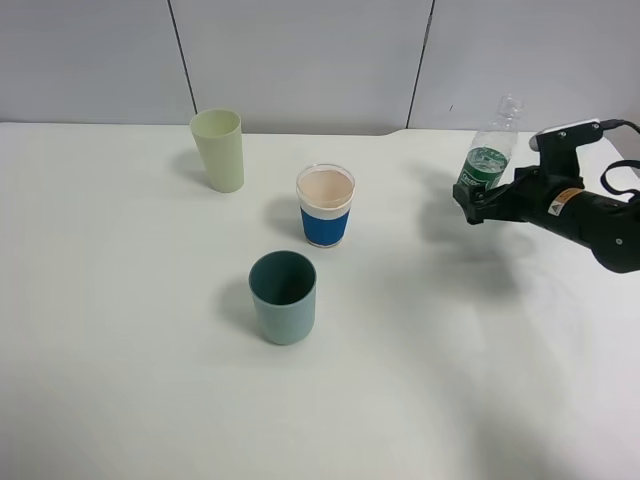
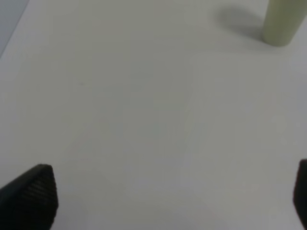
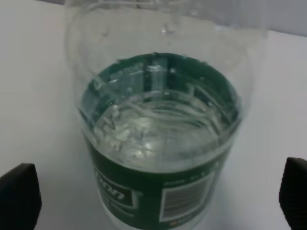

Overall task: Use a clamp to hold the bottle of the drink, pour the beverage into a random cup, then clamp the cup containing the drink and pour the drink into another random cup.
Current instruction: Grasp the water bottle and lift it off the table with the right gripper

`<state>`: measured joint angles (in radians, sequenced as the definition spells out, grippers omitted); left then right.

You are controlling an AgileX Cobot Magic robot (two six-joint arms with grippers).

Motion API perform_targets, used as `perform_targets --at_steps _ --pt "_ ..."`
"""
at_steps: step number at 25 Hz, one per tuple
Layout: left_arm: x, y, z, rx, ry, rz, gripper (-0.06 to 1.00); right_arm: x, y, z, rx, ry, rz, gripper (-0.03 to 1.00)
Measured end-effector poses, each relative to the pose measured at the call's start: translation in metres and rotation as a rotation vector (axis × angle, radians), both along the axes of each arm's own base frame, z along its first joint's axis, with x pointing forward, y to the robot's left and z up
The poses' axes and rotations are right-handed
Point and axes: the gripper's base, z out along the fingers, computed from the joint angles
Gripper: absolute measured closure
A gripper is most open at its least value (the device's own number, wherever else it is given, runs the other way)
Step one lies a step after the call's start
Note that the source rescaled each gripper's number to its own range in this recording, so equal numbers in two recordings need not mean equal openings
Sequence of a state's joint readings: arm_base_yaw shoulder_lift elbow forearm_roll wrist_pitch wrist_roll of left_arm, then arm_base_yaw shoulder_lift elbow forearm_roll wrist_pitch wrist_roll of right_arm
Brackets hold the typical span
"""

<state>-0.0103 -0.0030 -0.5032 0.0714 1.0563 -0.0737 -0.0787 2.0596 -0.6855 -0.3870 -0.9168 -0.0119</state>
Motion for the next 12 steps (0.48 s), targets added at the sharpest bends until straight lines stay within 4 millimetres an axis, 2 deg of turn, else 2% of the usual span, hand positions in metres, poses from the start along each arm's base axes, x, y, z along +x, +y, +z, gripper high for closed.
perform_targets --at_steps 5,12 --pt "0.000 0.000 0.000 0.000 0.000 0.000 -0.06 0.011 0.000 -0.006 -0.024 0.015 0.026 -0.03" --pt "0.000 0.000 0.000 0.000 0.000 0.000 -0.06 0.024 0.001 0.000 -0.036 -0.032 0.050 -0.03"
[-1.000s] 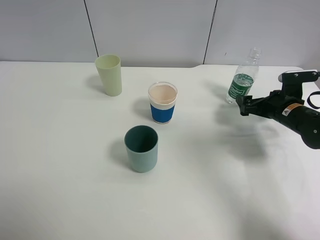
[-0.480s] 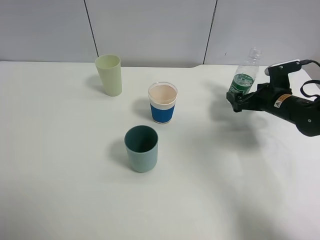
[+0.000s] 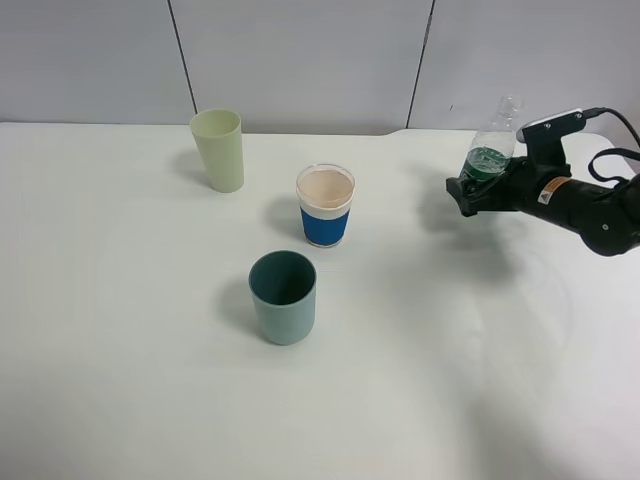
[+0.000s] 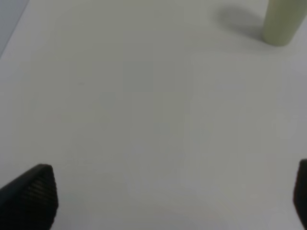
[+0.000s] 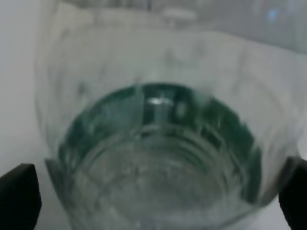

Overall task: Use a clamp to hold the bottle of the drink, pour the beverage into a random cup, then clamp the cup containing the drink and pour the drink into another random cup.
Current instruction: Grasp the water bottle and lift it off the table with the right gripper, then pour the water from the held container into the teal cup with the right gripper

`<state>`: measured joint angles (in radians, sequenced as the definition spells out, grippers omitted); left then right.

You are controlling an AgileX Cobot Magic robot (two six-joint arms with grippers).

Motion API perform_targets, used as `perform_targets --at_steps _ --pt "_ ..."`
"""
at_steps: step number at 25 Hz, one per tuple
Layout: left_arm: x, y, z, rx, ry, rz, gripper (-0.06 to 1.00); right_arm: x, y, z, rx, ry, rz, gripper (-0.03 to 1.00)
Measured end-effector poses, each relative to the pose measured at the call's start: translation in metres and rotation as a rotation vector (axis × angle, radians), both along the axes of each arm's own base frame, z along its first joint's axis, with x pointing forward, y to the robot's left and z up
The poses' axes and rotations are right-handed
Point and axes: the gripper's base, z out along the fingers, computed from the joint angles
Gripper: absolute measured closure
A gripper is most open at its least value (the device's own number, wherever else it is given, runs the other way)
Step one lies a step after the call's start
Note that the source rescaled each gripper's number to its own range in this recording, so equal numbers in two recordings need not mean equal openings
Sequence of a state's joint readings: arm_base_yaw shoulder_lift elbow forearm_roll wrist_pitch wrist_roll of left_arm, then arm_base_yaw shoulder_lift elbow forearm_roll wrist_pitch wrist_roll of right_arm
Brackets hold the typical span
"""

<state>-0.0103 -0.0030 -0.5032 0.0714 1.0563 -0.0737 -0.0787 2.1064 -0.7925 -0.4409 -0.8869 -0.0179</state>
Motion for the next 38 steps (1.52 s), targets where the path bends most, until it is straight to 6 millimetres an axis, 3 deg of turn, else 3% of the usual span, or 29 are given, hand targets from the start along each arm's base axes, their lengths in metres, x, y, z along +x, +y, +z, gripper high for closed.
perform_targets --at_steps 7,8,9,10,12,13,28,38 --pt "0.000 0.000 0.000 0.000 0.000 0.000 -0.06 0.000 0.002 0.000 -0.011 -0.005 0.032 -0.03" --pt "0.000 0.000 0.000 0.000 0.000 0.000 -0.06 0.000 0.002 0.000 -0.011 -0.005 0.032 0.00" --pt "0.000 0.000 0.000 0.000 0.000 0.000 -0.06 0.000 0.002 0.000 -0.011 -0.005 0.032 0.09" --pt "0.000 0.000 0.000 0.000 0.000 0.000 -0.06 0.000 0.002 0.000 -0.011 -0.005 0.032 0.26" --pt "0.000 0.000 0.000 0.000 0.000 0.000 -0.06 0.000 0.002 0.000 -0.011 -0.006 0.032 0.79" --pt "0.000 0.000 0.000 0.000 0.000 0.000 -0.06 0.000 0.002 0.001 -0.010 -0.006 0.032 0.97" --pt "0.000 0.000 0.000 0.000 0.000 0.000 -0.06 -0.002 0.009 0.005 0.144 0.042 0.050 0.95" --pt "0.000 0.000 0.000 0.000 0.000 0.000 -0.06 -0.007 0.024 0.048 0.153 0.075 0.060 0.95"
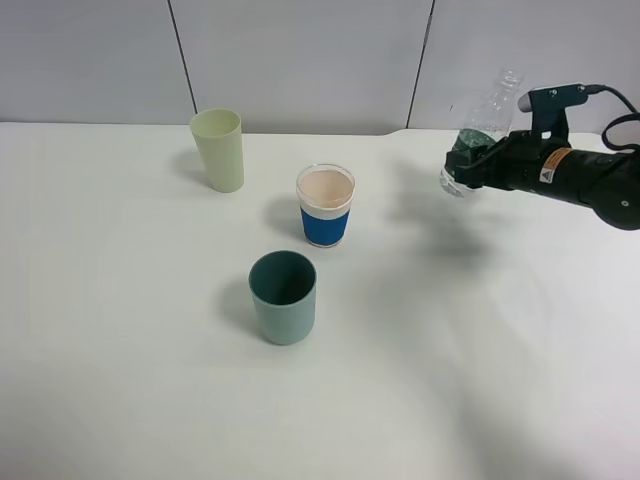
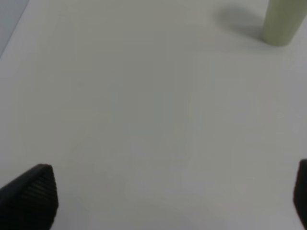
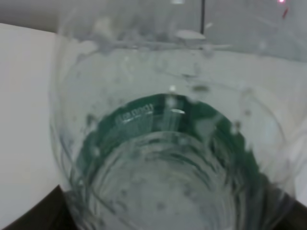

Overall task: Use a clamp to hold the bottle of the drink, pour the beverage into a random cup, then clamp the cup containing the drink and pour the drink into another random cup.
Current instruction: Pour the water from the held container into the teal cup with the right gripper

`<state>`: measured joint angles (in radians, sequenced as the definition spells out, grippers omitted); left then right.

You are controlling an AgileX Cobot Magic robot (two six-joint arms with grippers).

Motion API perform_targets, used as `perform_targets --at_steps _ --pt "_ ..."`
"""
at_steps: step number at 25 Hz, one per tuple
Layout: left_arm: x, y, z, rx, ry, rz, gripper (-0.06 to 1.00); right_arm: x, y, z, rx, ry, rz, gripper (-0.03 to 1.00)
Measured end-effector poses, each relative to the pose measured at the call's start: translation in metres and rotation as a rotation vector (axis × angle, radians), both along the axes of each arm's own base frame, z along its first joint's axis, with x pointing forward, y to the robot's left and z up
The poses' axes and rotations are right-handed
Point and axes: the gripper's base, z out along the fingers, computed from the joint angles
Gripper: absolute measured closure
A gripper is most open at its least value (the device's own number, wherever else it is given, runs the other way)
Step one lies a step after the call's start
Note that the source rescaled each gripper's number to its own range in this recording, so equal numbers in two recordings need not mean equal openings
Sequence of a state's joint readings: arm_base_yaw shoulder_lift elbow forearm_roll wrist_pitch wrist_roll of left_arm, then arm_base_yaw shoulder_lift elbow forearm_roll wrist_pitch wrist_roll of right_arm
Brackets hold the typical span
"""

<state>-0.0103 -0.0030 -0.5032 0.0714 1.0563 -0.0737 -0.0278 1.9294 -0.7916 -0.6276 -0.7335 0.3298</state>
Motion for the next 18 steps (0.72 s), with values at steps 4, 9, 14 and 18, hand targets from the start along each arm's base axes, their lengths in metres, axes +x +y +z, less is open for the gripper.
perform_targets --at_steps 4,9,14,18 --pt "0.000 0.000 0.000 0.000 0.000 0.000 -0.06 -0.004 0.008 0.020 -0.046 0.000 0.005 0.95" --pt "0.000 0.000 0.000 0.000 0.000 0.000 -0.06 -0.012 0.023 0.035 -0.118 0.032 0.021 0.95" --pt "0.000 0.000 0.000 0.000 0.000 0.000 -0.06 -0.012 0.045 0.048 -0.216 0.050 0.079 0.95" --pt "0.000 0.000 0.000 0.000 0.000 0.000 -0.06 -0.009 0.066 0.058 -0.314 0.050 0.143 0.95"
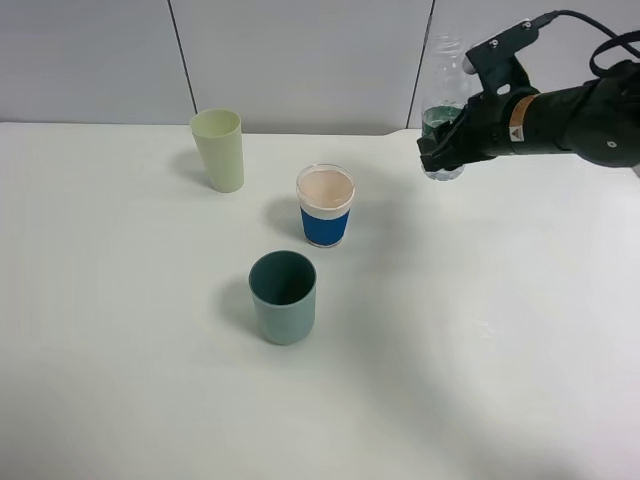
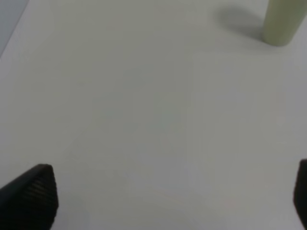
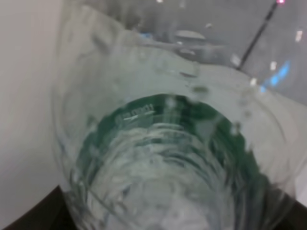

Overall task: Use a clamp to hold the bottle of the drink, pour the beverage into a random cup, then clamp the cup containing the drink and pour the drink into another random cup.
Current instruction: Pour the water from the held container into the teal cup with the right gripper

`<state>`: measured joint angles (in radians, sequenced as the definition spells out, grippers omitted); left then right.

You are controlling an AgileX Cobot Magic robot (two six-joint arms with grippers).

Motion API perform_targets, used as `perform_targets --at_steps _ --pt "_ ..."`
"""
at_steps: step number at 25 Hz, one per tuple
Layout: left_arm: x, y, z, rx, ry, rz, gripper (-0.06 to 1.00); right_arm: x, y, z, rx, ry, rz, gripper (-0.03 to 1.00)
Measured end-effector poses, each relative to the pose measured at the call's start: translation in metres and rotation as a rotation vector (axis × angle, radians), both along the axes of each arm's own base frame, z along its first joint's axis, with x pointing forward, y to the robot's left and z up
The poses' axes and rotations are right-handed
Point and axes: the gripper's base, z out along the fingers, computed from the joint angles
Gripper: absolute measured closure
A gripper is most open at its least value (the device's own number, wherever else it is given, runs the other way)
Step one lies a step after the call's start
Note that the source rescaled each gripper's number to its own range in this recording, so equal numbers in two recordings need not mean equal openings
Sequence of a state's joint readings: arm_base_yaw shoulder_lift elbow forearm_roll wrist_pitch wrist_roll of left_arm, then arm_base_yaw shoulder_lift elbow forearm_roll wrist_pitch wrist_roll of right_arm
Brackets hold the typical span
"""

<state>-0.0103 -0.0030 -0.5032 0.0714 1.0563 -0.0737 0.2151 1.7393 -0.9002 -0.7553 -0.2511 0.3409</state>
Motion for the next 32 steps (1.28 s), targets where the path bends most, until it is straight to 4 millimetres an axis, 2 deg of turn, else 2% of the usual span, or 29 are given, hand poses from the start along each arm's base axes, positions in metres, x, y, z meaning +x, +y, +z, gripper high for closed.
perform_targets --at_steps 7,13,20,24,32 --pt "0.000 0.000 0.000 0.000 0.000 0.000 -0.06 -0.002 0.036 0.011 -0.155 0.005 0.105 0.95" --pt "0.000 0.000 0.000 0.000 0.000 0.000 -0.06 -0.017 0.069 0.010 -0.321 -0.038 0.265 0.95" --pt "0.000 0.000 0.000 0.000 0.000 0.000 -0.06 -0.036 0.102 0.009 -0.412 -0.097 0.424 0.95" --pt "0.000 0.000 0.000 0.000 0.000 0.000 -0.06 -0.044 0.115 0.009 -0.461 -0.134 0.505 0.95" --pt "0.000 0.000 0.000 0.000 0.000 0.000 -0.06 -0.051 0.124 0.009 -0.571 -0.185 0.570 0.95"
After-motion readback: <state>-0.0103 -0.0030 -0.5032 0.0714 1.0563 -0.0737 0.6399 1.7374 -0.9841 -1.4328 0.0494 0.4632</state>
